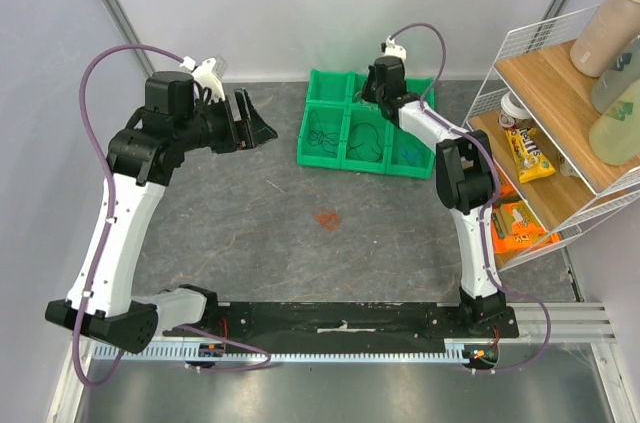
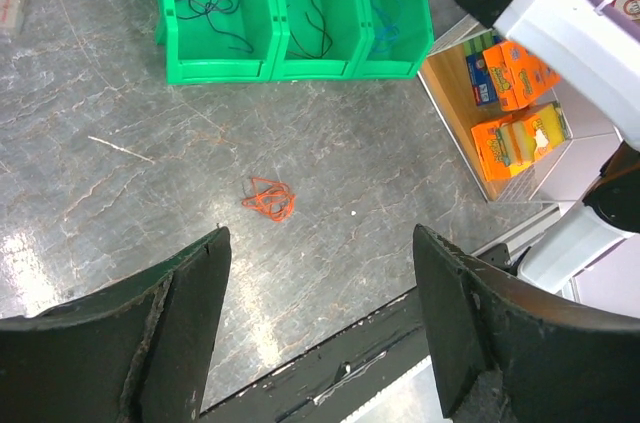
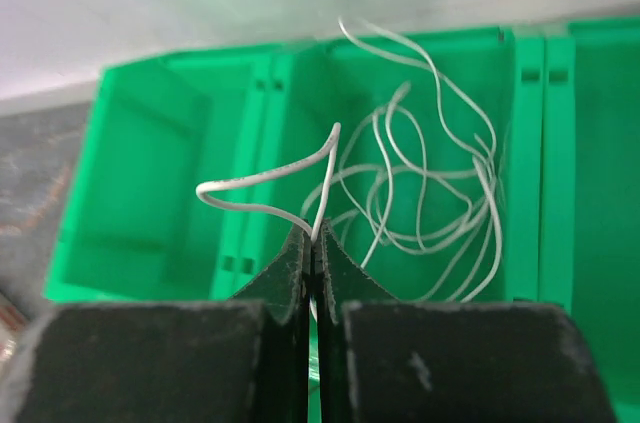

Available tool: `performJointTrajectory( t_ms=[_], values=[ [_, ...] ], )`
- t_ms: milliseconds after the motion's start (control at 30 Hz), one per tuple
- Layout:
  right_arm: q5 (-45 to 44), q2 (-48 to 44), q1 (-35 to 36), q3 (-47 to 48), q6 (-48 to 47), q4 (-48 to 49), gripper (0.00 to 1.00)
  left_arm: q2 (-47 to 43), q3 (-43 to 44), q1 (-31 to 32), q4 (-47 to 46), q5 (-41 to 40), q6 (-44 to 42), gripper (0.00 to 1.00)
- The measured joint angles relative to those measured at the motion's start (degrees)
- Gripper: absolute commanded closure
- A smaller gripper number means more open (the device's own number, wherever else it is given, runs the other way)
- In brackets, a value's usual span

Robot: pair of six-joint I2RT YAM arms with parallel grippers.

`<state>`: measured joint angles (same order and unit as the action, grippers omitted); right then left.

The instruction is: Untangle the cables

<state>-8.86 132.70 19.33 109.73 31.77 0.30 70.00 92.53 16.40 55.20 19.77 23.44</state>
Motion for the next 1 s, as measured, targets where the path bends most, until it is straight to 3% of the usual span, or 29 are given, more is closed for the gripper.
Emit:
performJointTrajectory(
  t_ms=[133,233,333,567,800,1000],
  values=[
    [-0.15,0.63,0.00,-1.01,-0.39,-3.82,0.84,-0.61,0.33,-0.04,0.37,0.00,0.00,0.20],
    [0.00,5.14,-0.04,8.11,-2.32,-10.38,0.60,-1.03,0.33,-0.07,0.52,0.02,0.04,0.20],
    [0.09,8.44,-0.07,16.48,-4.48,-15.85,0.29,-1.01,0.55,-0.07,0.50,1.16,0.28,0.20],
    [0.04,2.51,0.07,14.75,-7.41,-25.79,0.20,-0.81,-0.11,-0.22,-1.01,6.60,3.17,0.20],
    [1.07,-18.05,2.01,-5.75,-9.73,-28.87,0.20,0.07,-4.85,-0.22,-5.22,13.84,8.50,0.21],
    [7.26,-33.83,7.56,-25.24,-11.91,-24.70,0.20,1.64,-8.70,-0.22,-8.98,18.14,12.48,0.23]
  ],
)
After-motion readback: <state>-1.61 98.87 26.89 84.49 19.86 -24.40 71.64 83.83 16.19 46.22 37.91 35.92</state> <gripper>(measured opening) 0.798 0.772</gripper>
